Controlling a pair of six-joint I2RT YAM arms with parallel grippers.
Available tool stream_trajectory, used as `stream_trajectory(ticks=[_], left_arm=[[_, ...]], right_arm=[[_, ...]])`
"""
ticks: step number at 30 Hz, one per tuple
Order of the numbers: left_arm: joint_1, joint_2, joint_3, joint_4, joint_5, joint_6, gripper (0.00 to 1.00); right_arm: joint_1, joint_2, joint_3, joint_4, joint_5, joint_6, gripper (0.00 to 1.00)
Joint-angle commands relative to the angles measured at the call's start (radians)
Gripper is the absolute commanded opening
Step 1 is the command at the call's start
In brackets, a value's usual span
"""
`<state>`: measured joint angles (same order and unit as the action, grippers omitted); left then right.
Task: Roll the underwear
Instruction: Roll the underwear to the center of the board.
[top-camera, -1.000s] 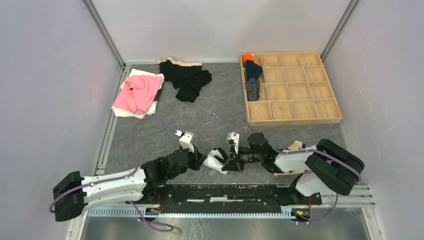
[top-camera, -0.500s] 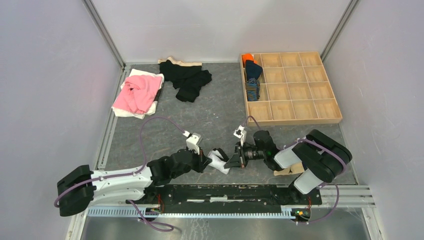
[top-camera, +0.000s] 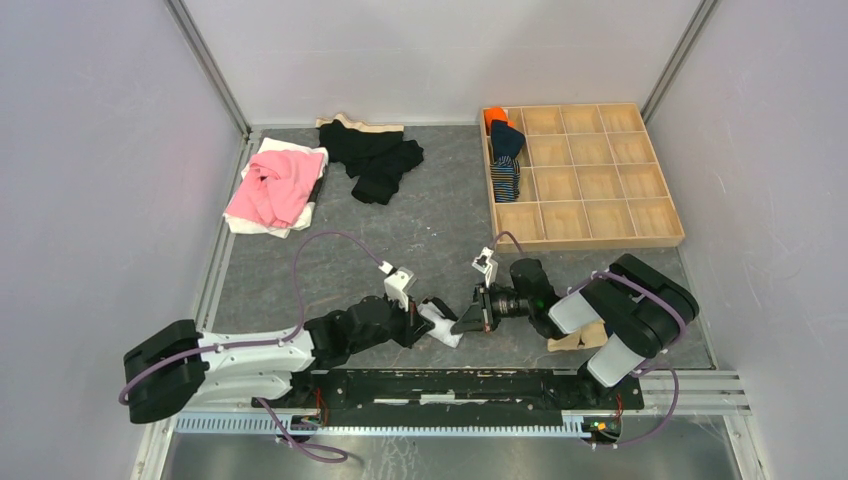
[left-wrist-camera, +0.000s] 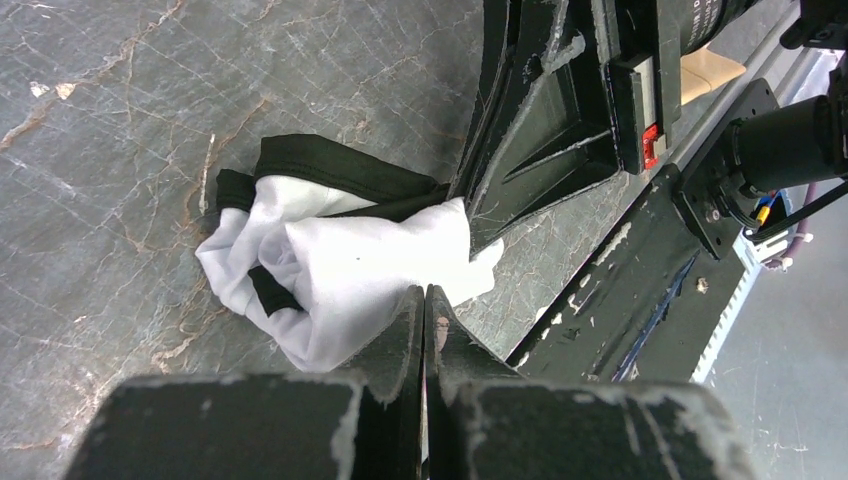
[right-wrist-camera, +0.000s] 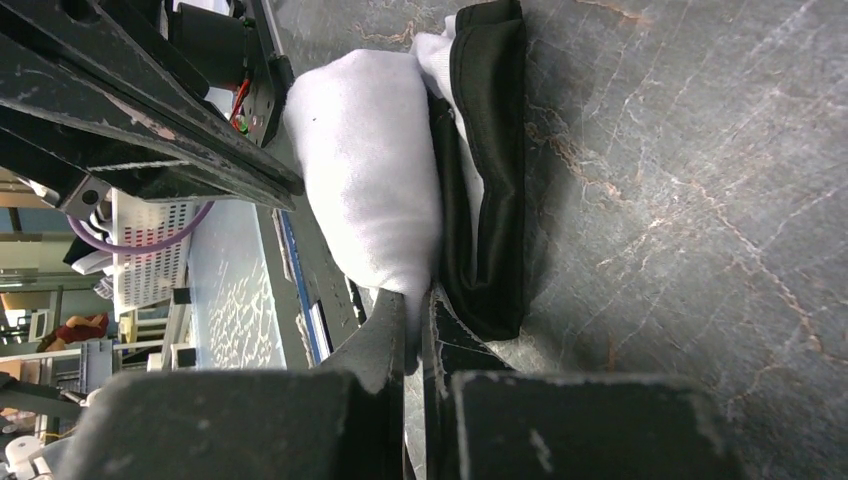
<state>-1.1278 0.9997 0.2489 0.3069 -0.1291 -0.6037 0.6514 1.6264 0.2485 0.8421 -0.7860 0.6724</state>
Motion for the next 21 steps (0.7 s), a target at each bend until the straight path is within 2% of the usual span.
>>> stream_trajectory(ticks=[1,8,13,21], left_arm=[[0.002,0.045,0.033,0.072,0.012,0.059,0.02],[0.001,0.107,0.036,0.129,-0.031,0.051,0.02],[0.000,0.166,0.033,0.139,-0.124,0.041,0.02],[0.002,0.234,0.007,0.146,-0.237,-0.007,0.02]], right_arm=[[-0.008,0.026,0.004,-0.150,0.051,-0.020,0.00],[-0.009,0.006,0.029,-0.217,0.054,-0.042,0.00],[-0.007,-0.005,0.034,-0.237,0.051,-0.043,0.02],[-0.007,-0.023,0.048,-0.293,0.057,-0.075,0.11]])
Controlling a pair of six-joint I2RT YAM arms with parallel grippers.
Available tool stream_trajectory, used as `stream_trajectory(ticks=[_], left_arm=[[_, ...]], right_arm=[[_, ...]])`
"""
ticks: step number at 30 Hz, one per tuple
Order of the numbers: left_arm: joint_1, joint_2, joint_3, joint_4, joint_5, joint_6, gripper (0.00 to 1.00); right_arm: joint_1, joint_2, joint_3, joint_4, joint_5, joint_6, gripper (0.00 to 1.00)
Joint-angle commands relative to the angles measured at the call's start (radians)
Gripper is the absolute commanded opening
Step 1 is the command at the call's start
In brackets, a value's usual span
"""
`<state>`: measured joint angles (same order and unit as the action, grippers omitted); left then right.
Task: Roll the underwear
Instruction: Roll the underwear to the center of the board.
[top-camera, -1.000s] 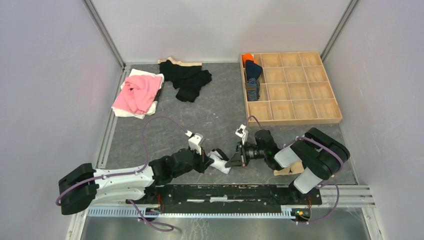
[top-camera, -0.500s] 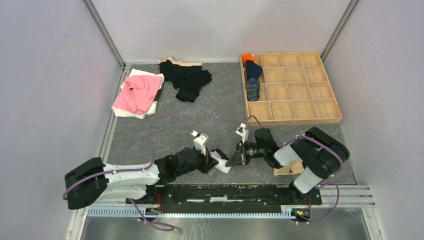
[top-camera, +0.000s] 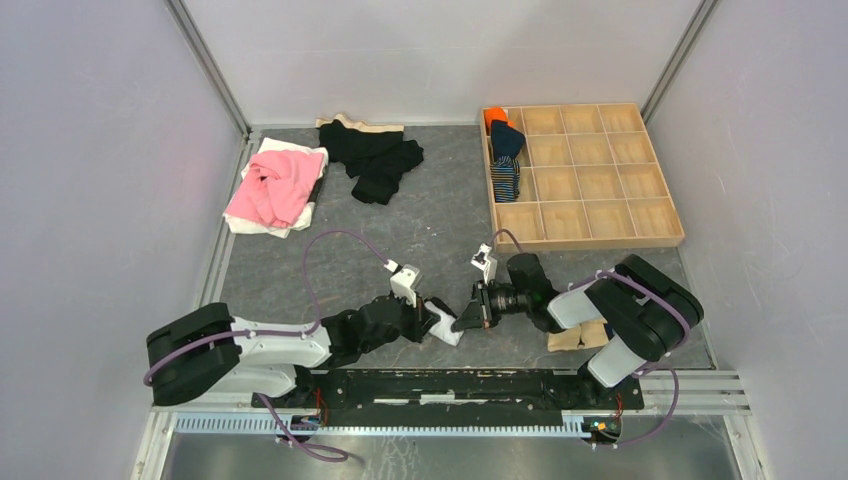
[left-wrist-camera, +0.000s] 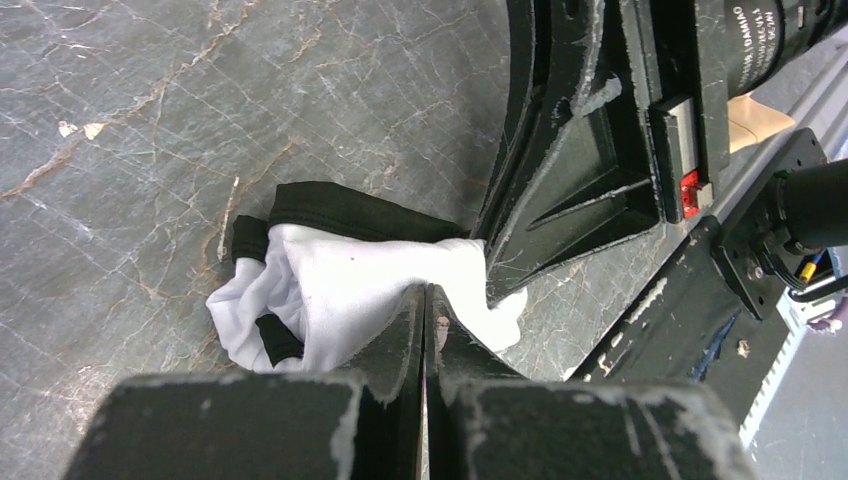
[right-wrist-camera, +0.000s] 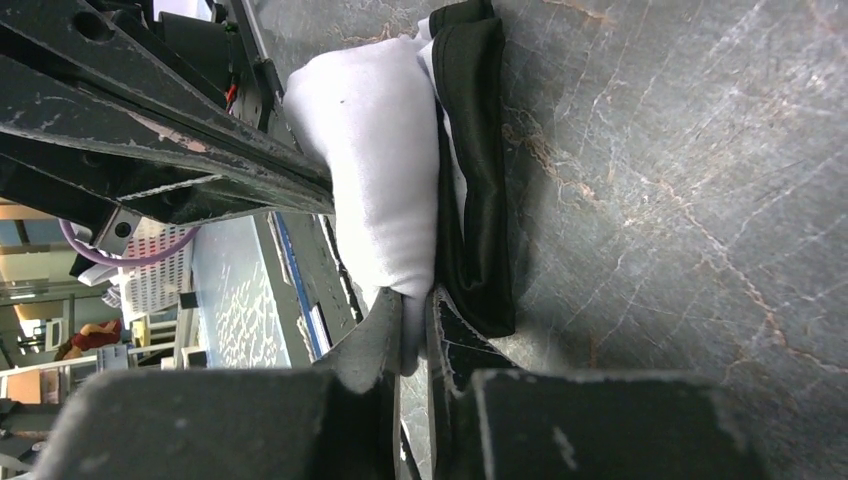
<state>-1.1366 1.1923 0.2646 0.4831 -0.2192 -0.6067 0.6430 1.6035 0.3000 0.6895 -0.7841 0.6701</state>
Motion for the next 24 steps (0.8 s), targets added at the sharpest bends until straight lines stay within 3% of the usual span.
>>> stream_trajectory(ticks=[1,7,15,21,24], left_arm=[[0.011,0.050,-0.008,-0.033,-0.151,-0.008,0.02],[0.010,0.105,-0.010,-0.071,-0.183,-0.047,0.02],[0.009,0.117,-0.060,-0.039,-0.161,-0.076,0.02],[0.010,0.093,-0.073,-0.025,-0.138,-0.056,0.02],[0.010,0.088,-0.076,-0.017,-0.130,-0.051,0.02]], right_arm=[[0.001,-0.003,-0.001,-0.145,0.055,-0.073,0.14],[0.001,-0.046,0.025,-0.236,0.081,-0.130,0.27],[0.001,-0.190,0.118,-0.479,0.155,-0.298,0.55],[-0.001,-0.239,0.243,-0.646,0.183,-0.452,0.62],[-0.001,-0.218,0.300,-0.662,0.152,-0.497,0.72]])
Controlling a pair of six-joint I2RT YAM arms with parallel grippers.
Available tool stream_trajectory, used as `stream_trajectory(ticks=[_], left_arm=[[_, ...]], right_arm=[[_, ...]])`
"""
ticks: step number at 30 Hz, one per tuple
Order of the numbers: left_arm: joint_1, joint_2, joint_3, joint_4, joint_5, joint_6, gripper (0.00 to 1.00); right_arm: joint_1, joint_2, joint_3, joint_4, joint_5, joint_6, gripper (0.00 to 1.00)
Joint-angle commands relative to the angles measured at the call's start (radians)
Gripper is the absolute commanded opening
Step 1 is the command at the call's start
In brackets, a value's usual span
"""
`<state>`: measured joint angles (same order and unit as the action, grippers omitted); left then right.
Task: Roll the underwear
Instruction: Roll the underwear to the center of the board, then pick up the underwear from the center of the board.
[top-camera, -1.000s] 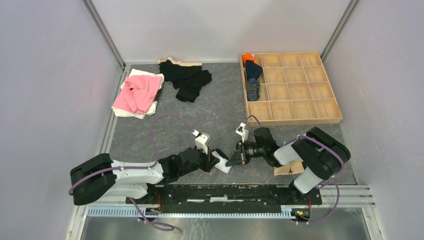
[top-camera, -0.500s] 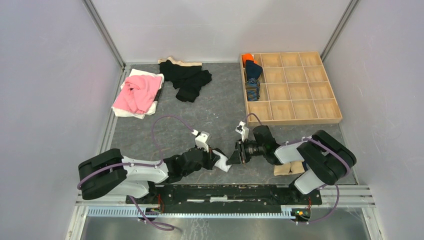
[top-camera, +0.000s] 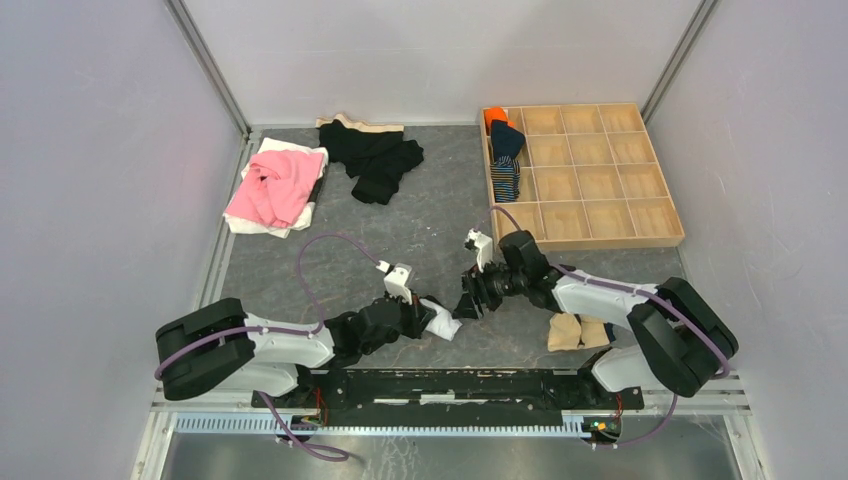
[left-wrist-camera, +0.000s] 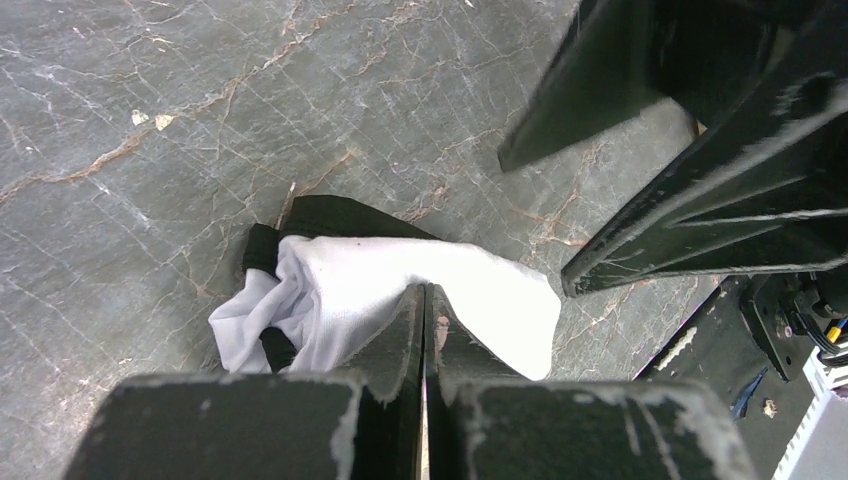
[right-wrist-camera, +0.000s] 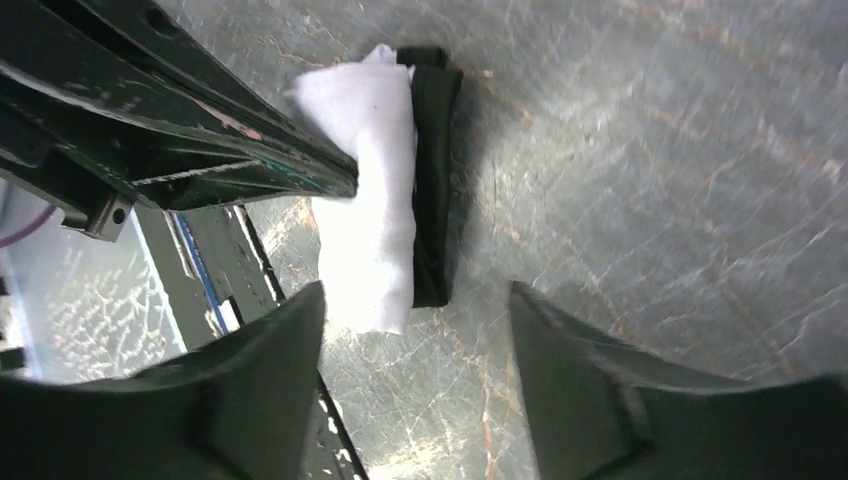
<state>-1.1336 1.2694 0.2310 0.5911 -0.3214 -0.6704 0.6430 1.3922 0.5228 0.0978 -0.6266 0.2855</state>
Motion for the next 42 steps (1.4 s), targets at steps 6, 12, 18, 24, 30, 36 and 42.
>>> stream_trajectory(ticks=[6,12,18,24,30,36,42], left_arm=[[0.008,0.013,-0.042,-0.120,-0.019,0.011,0.02],[0.007,0.010,-0.044,-0.120,-0.018,0.009,0.02],[0.007,0.005,-0.042,-0.123,-0.016,0.011,0.02],[0.007,-0.006,-0.038,-0.140,-0.023,0.013,0.02],[0.006,-0.013,-0.035,-0.147,-0.023,0.016,0.02],[0.007,-0.022,-0.037,-0.151,-0.025,0.015,0.02],[0.007,-0.034,-0.041,-0.157,-0.027,0.012,0.02]], right_arm=[[-0.001,0.121,0.177,-0.085,-0.078,-0.189,0.83],[-0.001,0.182,0.186,-0.056,-0.081,-0.234,0.89],[-0.001,0.099,0.234,-0.194,0.206,-0.307,0.92],[-0.002,-0.106,0.250,-0.212,0.597,-0.319,0.97],[-0.002,-0.251,0.245,-0.172,0.808,-0.361,0.98],[-0.010,-0.212,0.245,-0.202,0.548,-0.412,0.98],[-0.007,-0.084,0.232,-0.106,0.067,-0.354,0.98]])
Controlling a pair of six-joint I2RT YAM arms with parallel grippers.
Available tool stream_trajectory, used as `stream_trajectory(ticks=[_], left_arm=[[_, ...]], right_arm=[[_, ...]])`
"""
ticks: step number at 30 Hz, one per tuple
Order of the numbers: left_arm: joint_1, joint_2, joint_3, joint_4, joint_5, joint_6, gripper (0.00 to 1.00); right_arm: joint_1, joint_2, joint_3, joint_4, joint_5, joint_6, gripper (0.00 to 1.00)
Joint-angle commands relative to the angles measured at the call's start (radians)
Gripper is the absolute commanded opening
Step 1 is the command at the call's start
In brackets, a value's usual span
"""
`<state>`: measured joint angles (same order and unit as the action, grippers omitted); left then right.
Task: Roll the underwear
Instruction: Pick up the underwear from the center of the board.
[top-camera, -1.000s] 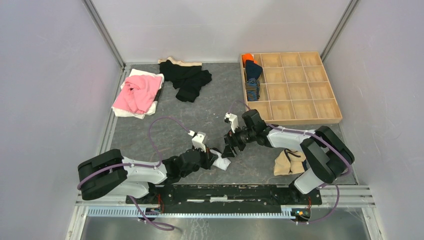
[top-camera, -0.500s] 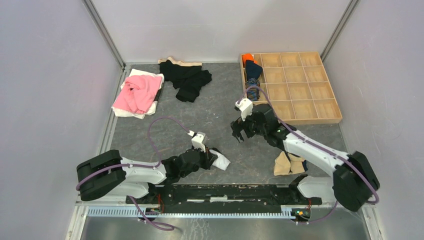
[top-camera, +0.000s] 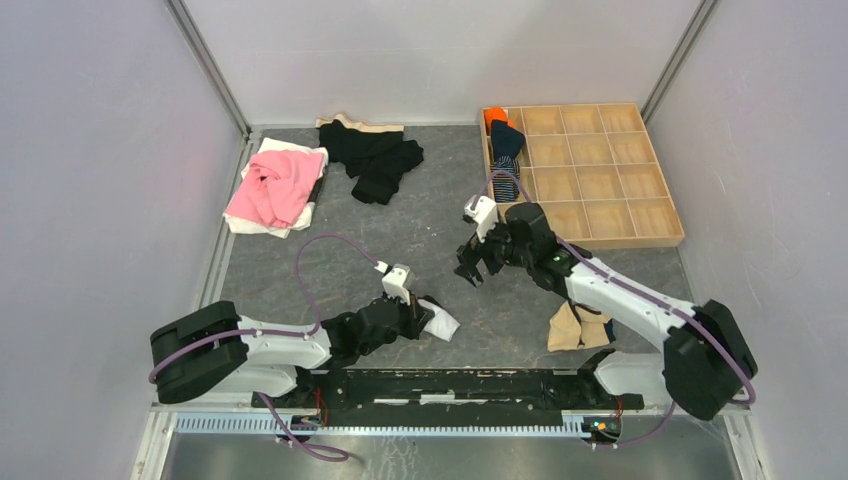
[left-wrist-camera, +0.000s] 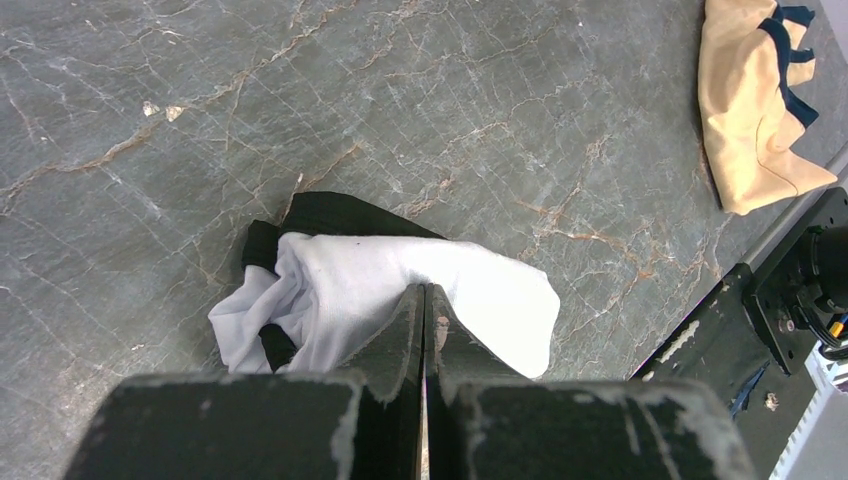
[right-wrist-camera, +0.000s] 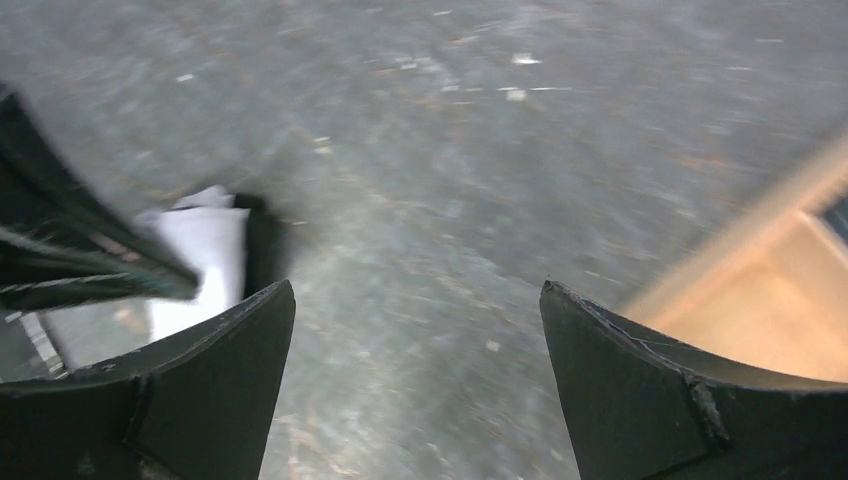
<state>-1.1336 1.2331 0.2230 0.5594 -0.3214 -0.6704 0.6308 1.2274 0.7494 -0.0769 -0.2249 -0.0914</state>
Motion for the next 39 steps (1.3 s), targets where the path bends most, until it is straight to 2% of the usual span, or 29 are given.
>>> stream_trajectory(ticks=[1,5,12,22,29,34,39], left_arm=[[0.007,0.002,-0.033,-0.126,-0.028,0.013,0.02],[0.008,0.003,-0.031,-0.130,-0.027,0.014,0.02],[0.007,0.001,-0.036,-0.127,-0.025,0.011,0.02],[0.008,0.016,-0.031,-0.117,-0.013,0.018,0.02],[0.007,0.023,-0.033,-0.110,-0.007,0.019,0.02],[0.007,0.023,-0.033,-0.110,-0.010,0.022,0.02],[0.006,0.025,-0.031,-0.110,-0.008,0.023,0.02]], right_arm=[[0.007,0.108,0.006,0.083,-0.394,0.038,0.98],[0.036,0.224,0.037,0.049,-0.553,0.023,0.96],[0.088,0.397,0.114,-0.072,-0.593,-0.114,0.89],[0.089,0.537,0.220,-0.123,-0.622,-0.223,0.98],[0.089,0.597,0.251,-0.171,-0.603,-0.282,0.98],[0.103,0.629,0.238,-0.210,-0.609,-0.308,0.89],[0.114,0.642,0.211,-0.245,-0.626,-0.327,0.68]])
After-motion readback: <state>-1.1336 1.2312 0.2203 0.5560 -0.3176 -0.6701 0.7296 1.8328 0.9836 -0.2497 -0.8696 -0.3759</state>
